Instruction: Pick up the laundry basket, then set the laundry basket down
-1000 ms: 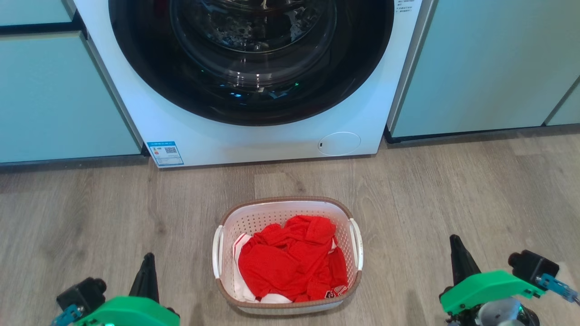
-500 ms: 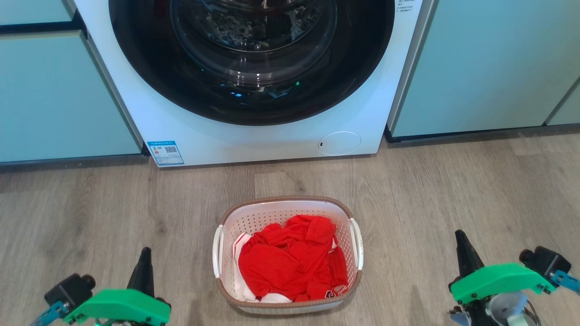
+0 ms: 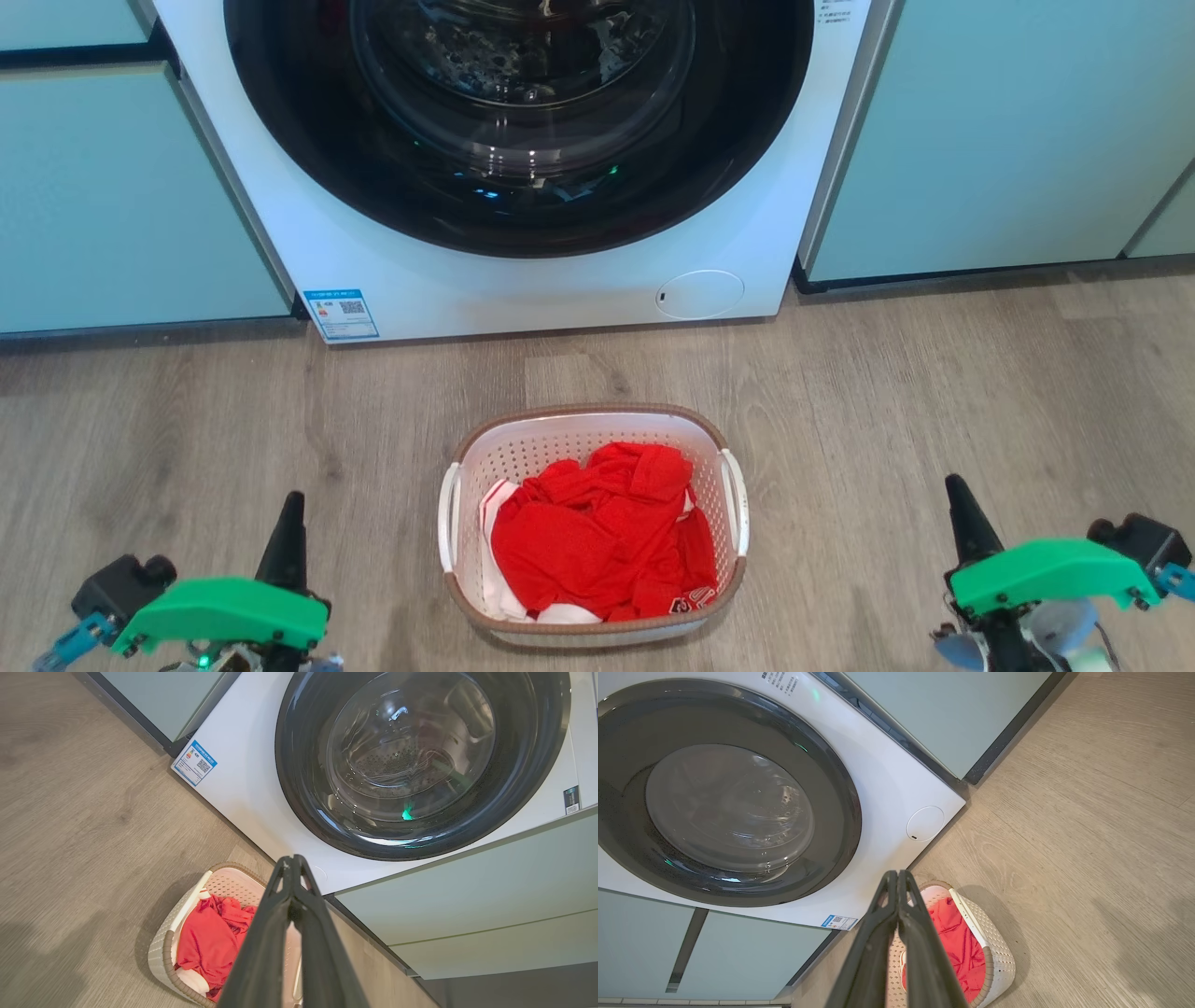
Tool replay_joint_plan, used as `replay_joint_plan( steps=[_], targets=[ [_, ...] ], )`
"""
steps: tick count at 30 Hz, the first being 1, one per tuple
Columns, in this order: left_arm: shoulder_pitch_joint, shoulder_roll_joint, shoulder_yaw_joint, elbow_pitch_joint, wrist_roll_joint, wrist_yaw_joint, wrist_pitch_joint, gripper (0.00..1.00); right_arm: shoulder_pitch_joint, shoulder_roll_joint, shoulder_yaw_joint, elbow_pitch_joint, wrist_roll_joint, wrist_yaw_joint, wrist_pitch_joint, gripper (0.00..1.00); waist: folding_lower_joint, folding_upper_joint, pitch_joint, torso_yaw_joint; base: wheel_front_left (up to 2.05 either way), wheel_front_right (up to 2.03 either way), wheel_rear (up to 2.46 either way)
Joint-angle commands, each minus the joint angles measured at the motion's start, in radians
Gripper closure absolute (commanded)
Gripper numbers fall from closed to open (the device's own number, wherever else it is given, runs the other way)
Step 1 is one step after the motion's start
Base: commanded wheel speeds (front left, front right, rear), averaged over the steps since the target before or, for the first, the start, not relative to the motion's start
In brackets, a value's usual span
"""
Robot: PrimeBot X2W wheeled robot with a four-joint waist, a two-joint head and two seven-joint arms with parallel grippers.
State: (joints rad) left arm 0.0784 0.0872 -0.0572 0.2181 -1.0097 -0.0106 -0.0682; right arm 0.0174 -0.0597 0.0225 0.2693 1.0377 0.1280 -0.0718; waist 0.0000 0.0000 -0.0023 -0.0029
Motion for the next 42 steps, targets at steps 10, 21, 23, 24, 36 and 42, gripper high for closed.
replay_joint_plan(
  steps=[10,21,23,24,36,42],
  targets=[
    [-0.079,0.0,0.046,-0.016,-0.131,-0.03,0.031,1.0,-0.071,-0.016,-0.016,-0.029,0.129,0.002,0.032,1.0,0.0,0.0,0.001,0.001,0.0,0.0,0.0],
    [-0.106,-0.004,0.07,-0.005,-0.258,-0.053,0.063,1.0,-0.084,-0.017,-0.037,-0.029,0.25,0.002,0.063,1.0,0.0,0.0,0.002,0.001,0.0,0.0,0.0],
    [-0.111,-0.004,0.074,-0.003,-0.281,-0.057,0.069,1.0,-0.086,-0.017,-0.041,-0.029,0.272,0.002,0.069,1.0,0.0,0.0,0.002,0.001,0.0,0.0,0.0],
    [-0.113,-0.005,0.076,-0.002,-0.293,-0.059,0.072,1.0,-0.088,-0.017,-0.043,-0.029,0.283,0.002,0.072,1.0,0.0,0.0,0.003,0.001,0.0,0.0,0.0],
    [-0.142,-0.009,0.103,0.009,-0.43,-0.084,0.107,1.0,-0.102,-0.016,-0.067,-0.028,0.414,0.002,0.107,1.0,0.0,0.0,0.004,0.002,0.0,0.0,0.0],
    [-0.157,-0.011,0.116,0.015,-0.499,-0.097,0.124,1.0,-0.109,-0.016,-0.08,-0.027,0.48,0.002,0.125,1.0,0.0,0.0,0.004,0.002,0.0,0.0,0.0]
  ],
)
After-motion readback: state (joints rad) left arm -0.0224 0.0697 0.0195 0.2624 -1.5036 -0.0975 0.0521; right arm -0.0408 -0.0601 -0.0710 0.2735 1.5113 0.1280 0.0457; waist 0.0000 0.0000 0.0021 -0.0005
